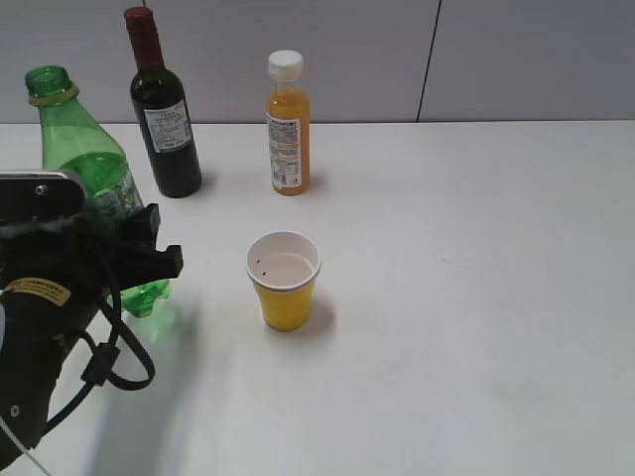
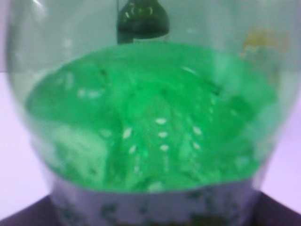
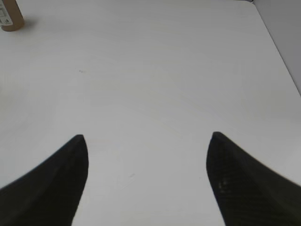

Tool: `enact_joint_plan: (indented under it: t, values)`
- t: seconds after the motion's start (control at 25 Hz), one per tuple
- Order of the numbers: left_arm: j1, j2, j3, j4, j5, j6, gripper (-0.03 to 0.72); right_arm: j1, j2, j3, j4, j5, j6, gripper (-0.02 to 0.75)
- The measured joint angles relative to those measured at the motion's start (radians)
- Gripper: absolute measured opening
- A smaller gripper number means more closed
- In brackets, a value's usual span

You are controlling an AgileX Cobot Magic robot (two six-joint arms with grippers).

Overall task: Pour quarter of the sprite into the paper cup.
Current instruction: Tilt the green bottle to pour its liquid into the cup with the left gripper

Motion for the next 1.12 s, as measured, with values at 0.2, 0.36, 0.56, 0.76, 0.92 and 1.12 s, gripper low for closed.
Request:
enact_joint_plan:
  t: [0.2, 0.36, 0.56, 0.76, 0.92, 1.12]
  values:
    - [-0.012, 0.0, 0.0, 0.001, 0.0, 0.009, 0.449, 0.0, 0.0, 0.0, 0.0, 0.0, 0.0, 0.592]
    - [-0.012, 0.0, 0.0, 0.003, 0.0, 0.081, 0.449, 0.0, 0.0, 0.0, 0.0, -0.001, 0.0, 0.592]
    - [-0.012, 0.0, 0.0, 0.056, 0.0, 0.146, 0.449, 0.0, 0.0, 0.0, 0.0, -0.001, 0.0, 0.592]
    - [-0.013, 0.0, 0.0, 0.077, 0.0, 0.296, 0.449, 0.0, 0.0, 0.0, 0.0, -0.001, 0.0, 0.592]
    - [-0.011, 0.0, 0.0, 0.07, 0.0, 0.386, 0.449, 0.0, 0.0, 0.0, 0.0, -0.001, 0.0, 0.592]
    - [-0.011, 0.0, 0.0, 0.034, -0.002, 0.521, 0.449, 0.0, 0.0, 0.0, 0.0, -0.001, 0.0, 0.592]
